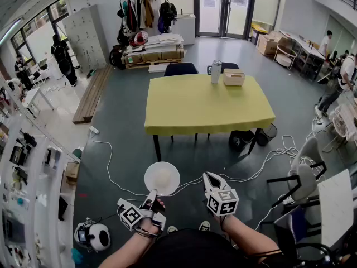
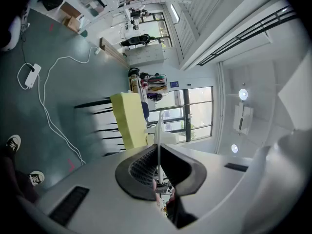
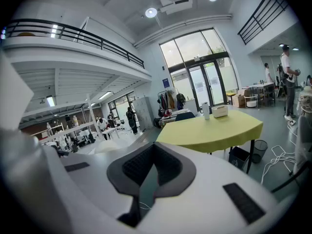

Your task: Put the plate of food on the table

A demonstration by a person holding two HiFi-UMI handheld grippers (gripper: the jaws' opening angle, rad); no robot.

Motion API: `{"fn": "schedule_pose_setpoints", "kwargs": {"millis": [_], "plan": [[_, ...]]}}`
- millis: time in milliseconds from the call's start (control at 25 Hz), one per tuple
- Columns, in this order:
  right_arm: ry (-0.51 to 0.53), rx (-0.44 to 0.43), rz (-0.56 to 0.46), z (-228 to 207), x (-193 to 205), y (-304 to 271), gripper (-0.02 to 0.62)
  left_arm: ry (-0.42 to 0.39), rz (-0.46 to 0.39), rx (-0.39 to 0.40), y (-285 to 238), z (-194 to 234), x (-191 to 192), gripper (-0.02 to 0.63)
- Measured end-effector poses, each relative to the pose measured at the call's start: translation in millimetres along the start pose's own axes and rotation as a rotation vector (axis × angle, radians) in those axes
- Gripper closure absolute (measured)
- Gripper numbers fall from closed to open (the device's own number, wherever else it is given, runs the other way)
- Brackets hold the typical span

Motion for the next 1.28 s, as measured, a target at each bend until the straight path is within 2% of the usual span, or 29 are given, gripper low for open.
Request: {"fn": "schedule_pose_setpoints", "kwargs": {"millis": [120, 360, 800, 1280], "plan": [[-0.003, 0.004, 0.001, -4, 1, 2, 0.583, 0.001, 0.005, 0.002, -4, -4, 3, 0.584], [0.007, -0.05, -0.017, 5, -2, 7, 0.583, 0.0, 0.017, 0.005, -12, -8, 7, 0.583], [-0.014, 0.005, -0.003, 4, 8, 8, 0.583, -0.001, 0.023, 0.021, -17, -15, 2, 0.583], [-0.018, 0.044, 0.003, 24, 19, 4, 0.583, 0.024, 0.008, 0.024, -4, -6, -21, 0.583]]}}
Point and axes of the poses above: the fingertips, and each gripper's own axes: y backward along the fingers, z to its left, x out of its underside, the point moved 1 cm from there along y, backward along the fingers, and after that the axes turned 8 degrees about -y, right-handed, at the moved point
